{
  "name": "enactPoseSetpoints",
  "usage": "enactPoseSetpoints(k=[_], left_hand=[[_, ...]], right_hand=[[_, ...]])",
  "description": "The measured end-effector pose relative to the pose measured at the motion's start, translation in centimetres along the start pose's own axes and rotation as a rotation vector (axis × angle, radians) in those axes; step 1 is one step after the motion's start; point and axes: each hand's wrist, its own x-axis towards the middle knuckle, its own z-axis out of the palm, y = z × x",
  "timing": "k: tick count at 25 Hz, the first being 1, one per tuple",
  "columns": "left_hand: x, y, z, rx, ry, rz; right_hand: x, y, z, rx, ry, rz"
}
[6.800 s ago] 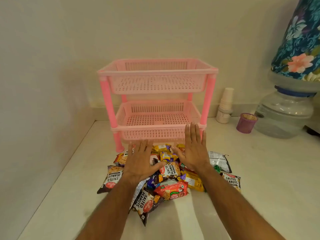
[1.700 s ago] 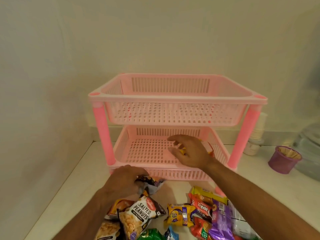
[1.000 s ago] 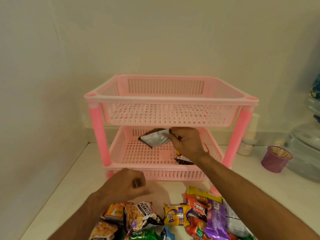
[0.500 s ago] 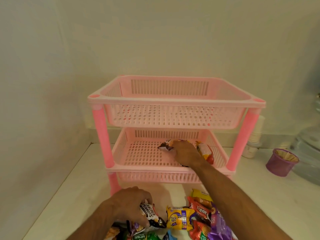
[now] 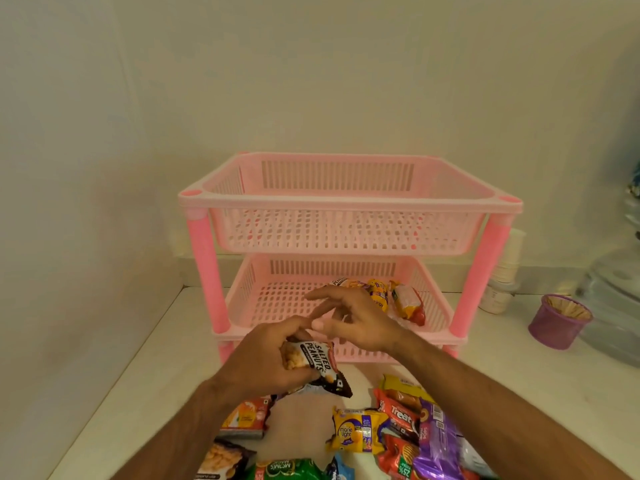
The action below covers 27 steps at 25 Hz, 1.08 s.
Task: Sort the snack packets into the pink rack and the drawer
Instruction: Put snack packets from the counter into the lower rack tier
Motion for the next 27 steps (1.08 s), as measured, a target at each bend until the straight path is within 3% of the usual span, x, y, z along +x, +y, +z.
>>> enactPoseSetpoints(k=[6, 8, 11, 12, 16, 18, 22, 27], left_hand=[[-0.4, -0.2, -1.1, -0.071, 0.144, 0.087], [-0.4, -0.3, -1.5, -0.019, 0.213, 0.135], [-0.6, -1.4, -2.2, 0.228, 0.501, 0.301], [-1.0, -2.1, -2.5, 0.248, 0.527, 0.334], [-3.7, -5.3, -2.9, 0.364, 0.218, 0.309], [-4.8, -6.6, -2.5, 0.415, 0.035, 0.166], [-5.8, -8.0, -2.1, 0.604, -0.39, -0.171], [-5.6, -8.1, -1.6, 0.634, -0.506, -0.27]], right_hand=[[0.2, -1.2, 0.3, -0.238, -0.3, 0.02], [0.3, -1.5, 0.2, -0.172, -0.271, 0.037], [1.2, -2.0, -0.7, -0.024, -0.142, 0.072], [1.6, -1.9, -1.1, 0.032, -0.08, 0.089], [4.0, -0.7, -1.8, -0.034, 0.21, 0.2], [5.4, 0.2, -1.6, -0.127, 0.282, 0.276], [6.8, 2.4, -0.2, -0.366, 0.162, 0.432], [6.7, 4.5, 0.5, -0.532, -0.049, 0.461]])
